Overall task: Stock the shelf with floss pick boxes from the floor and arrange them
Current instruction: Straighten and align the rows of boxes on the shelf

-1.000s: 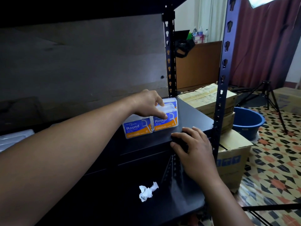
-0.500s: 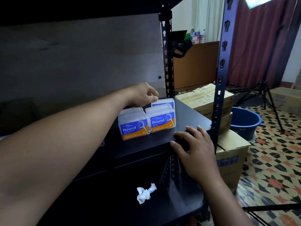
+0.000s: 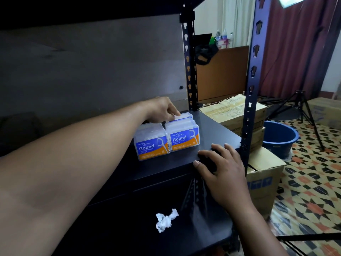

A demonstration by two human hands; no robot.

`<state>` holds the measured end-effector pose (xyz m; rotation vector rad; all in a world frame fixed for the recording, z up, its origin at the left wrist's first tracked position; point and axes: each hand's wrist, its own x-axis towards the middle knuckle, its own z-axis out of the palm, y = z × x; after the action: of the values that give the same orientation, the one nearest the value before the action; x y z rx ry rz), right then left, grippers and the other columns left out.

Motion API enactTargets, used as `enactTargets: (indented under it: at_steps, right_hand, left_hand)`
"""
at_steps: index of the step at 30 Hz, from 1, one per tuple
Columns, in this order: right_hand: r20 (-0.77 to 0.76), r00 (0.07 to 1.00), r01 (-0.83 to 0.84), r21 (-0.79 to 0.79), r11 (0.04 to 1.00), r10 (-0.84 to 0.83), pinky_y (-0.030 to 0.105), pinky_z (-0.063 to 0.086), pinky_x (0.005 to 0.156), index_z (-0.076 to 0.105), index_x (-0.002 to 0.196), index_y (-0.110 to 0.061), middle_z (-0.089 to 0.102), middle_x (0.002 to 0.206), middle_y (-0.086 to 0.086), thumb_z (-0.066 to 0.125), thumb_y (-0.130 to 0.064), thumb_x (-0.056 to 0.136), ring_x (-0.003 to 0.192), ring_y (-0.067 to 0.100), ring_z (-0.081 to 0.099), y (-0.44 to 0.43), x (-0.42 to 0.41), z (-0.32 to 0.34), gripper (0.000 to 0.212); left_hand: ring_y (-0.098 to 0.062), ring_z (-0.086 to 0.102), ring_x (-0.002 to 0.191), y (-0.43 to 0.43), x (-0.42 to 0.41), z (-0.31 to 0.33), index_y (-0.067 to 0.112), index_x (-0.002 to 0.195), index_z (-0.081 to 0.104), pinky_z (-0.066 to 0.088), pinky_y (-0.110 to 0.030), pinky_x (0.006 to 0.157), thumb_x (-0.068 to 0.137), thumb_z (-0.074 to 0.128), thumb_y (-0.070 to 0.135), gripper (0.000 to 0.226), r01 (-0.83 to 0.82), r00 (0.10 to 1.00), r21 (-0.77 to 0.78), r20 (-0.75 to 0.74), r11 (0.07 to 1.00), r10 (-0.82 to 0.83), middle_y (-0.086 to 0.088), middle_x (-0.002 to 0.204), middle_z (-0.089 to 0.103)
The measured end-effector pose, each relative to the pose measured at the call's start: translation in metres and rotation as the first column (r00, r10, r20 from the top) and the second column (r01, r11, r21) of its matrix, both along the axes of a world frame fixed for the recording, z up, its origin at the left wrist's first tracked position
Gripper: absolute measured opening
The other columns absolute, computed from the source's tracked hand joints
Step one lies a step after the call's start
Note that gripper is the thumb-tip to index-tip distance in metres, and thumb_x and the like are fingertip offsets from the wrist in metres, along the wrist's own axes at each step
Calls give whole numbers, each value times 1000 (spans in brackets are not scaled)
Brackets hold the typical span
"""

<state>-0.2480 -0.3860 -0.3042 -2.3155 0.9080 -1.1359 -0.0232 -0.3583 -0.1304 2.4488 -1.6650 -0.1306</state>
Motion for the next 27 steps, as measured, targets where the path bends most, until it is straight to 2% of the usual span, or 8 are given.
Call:
enactTargets:
  at_steps: [3, 10, 14, 19, 21, 24, 27]
  right_hand:
    - [7, 1000, -2, 0, 1000, 2, 48, 27, 113, 68, 114, -41, 53, 139, -8, 63, -55, 87, 143, 19, 26, 0, -1, 0, 31]
    - [19, 1000, 4, 0, 1000, -4, 49, 28, 113, 68, 113, -41, 54, 137, -7, 64, -55, 87, 142, 20, 27, 0, 1, -1, 30]
    - [30, 1000, 8, 5, 1000, -8, 48, 28, 113, 69, 112, -39, 55, 137, -7, 65, -54, 86, 142, 21, 28, 1, 1, 0, 30]
    - [25, 1000, 2, 16, 1000, -2, 47, 27, 114, 68, 113, -40, 54, 138, -7, 64, -54, 86, 143, 20, 26, 2, -1, 1, 31]
    - [25, 1000, 2, 16, 1000, -3, 48, 27, 114, 68, 113, -40, 54, 138, -7, 65, -53, 86, 143, 20, 26, 2, 0, 0, 30]
    - [33, 999, 4, 10, 1000, -4, 49, 28, 113, 69, 113, -39, 55, 137, -7, 66, -53, 86, 142, 21, 27, 1, 1, 0, 30]
    - [29, 1000, 0, 10, 1000, 0, 49, 28, 113, 68, 114, -40, 54, 138, -7, 65, -54, 87, 142, 20, 27, 1, 1, -1, 30]
  left_hand:
    - [-7, 62, 107, 5, 4, 2, 31, 119, 70, 47, -24, 96, 94, 65, 25, 27, 9, 1000, 18, -7, 1000, -9, 11, 118, 70]
    - [-6, 62, 106, 12, 9, -1, 31, 123, 69, 44, -21, 91, 94, 63, 26, 29, 12, 1000, 3, -15, 1000, -12, 10, 114, 70]
    - [-7, 62, 108, 14, 12, -2, 33, 121, 69, 46, -28, 102, 94, 63, 28, 28, 18, 1000, 7, -7, 1000, -18, 11, 116, 70]
    - [-8, 63, 106, 16, 12, 0, 32, 123, 68, 47, -32, 101, 95, 61, 27, 28, 38, 999, 29, -8, 999, -38, 11, 113, 70]
    - [-8, 63, 106, 16, 9, 1, 32, 125, 66, 48, -28, 97, 96, 60, 27, 30, 51, 998, 18, -32, 999, -50, 10, 113, 70]
    - [-5, 61, 111, 14, 4, 2, 32, 130, 63, 42, -19, 93, 97, 59, 29, 33, 89, 992, -21, -86, 996, -90, 13, 122, 67]
    - [-2, 61, 107, 11, -2, 3, 34, 130, 63, 41, -19, 91, 97, 58, 33, 33, 139, 984, -1, -113, 990, -139, 16, 114, 67]
